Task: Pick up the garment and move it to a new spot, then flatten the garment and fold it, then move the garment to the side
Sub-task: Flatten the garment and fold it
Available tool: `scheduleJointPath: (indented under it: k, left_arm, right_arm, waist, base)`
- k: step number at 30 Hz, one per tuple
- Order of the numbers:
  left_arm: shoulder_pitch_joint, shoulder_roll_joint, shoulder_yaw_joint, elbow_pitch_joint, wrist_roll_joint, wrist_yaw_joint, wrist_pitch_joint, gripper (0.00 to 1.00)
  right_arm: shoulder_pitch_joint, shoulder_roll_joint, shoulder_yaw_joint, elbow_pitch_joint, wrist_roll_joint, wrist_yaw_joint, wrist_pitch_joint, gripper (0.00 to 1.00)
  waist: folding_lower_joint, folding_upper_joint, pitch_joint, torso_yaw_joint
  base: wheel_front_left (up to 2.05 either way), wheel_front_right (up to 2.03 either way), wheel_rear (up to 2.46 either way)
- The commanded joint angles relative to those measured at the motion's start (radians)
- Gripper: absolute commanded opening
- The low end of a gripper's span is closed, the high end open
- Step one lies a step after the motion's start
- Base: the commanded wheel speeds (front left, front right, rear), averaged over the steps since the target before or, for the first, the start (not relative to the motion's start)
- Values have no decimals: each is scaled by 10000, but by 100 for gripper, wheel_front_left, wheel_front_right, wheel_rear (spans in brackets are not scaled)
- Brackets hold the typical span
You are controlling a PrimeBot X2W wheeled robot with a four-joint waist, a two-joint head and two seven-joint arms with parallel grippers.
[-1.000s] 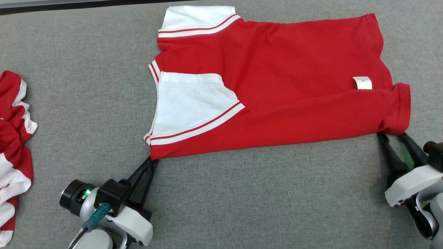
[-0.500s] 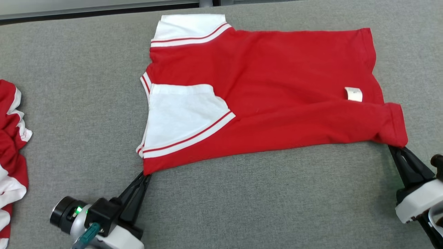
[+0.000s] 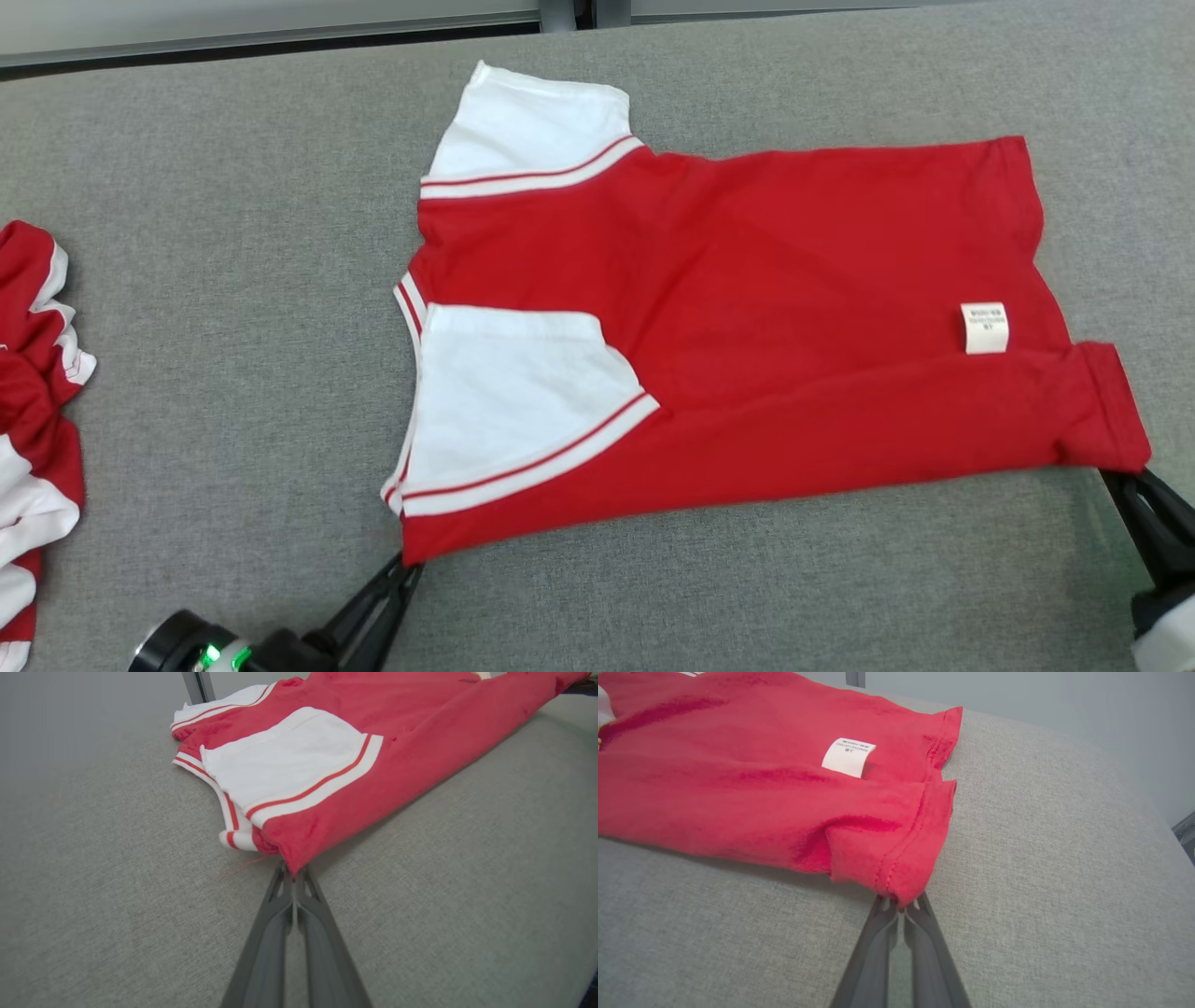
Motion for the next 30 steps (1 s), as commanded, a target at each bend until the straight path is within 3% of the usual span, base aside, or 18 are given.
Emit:
scheduleJointPath:
  k: [1, 9, 17, 18, 19, 21, 22, 25, 26, 27, 28, 30]
  left_arm:
    - [274, 130, -19, -294, -86, 56, 172, 0]
    - [1175, 228, -418, -1181, -185, 154, 890, 0]
    - [1237, 223, -436, -1172, -319, 264, 1136, 0]
    - [1181, 205, -454, -1150, -332, 248, 1163, 0]
    - [1181, 205, -454, -1150, -332, 248, 1163, 0]
    - [1039, 193, -399, -1124, -285, 339, 1107, 0]
    - [996, 192, -377, -1124, -253, 360, 1071, 0]
    - [931, 146, -237, -1141, -267, 532, 938, 0]
    - [931, 130, -181, -1129, -303, 588, 937, 9]
    - [963, 97, -121, -1106, -369, 656, 974, 48]
    - [989, 105, -65, -1094, -397, 715, 1018, 95]
    - [1114, 118, 50, -1117, -434, 893, 1127, 100]
  right_arm:
    - [328, -158, -121, -114, -16, -7, -12, 0]
    - [1585, -328, -520, -672, 157, -7, -13, 0]
    - [1886, -457, -796, -788, 2, -7, -13, 0]
    - [1853, -415, -842, -813, -13, -7, -12, 28]
    - [1853, -415, -842, -813, -13, -7, -12, 28]
    - [1873, -379, -987, -795, -147, -7, -13, 60]
    - [1856, -352, -1139, -797, -205, -7, -13, 100]
    - [1918, -210, -1595, -877, -458, -7, -13, 100]
    - [1965, -147, -1736, -927, -516, -7, -13, 100]
    - [2026, -117, -1828, -959, -577, -7, -13, 100]
    - [2091, -106, -1900, -998, -624, -7, -13, 100]
    - [2247, -92, -2190, -989, -767, -7, -13, 100]
  waist:
    - [0, -1, 10, 7]
    - [0, -1, 100, 119]
    - [0, -1, 132, 165]
    - [0, -1, 129, 167]
    - [0, -1, 129, 167]
    - [0, -1, 123, 174]
    - [0, -1, 131, 177]
    - [0, -1, 149, 173]
    - [0, -1, 149, 169]
    - [0, -1, 149, 168]
    - [0, -1, 144, 167]
    - [0, -1, 137, 153]
  base:
    - [0, 0, 0]
    - [0, 0, 0]
    - [0, 0, 0]
    - [0, 0, 0]
    - [0, 0, 0]
    - [0, 0, 0]
    - [0, 0, 0]
    - [0, 0, 0]
    - [0, 0, 0]
    - [0, 0, 0]
    - [0, 0, 0]
    - [0, 0, 0]
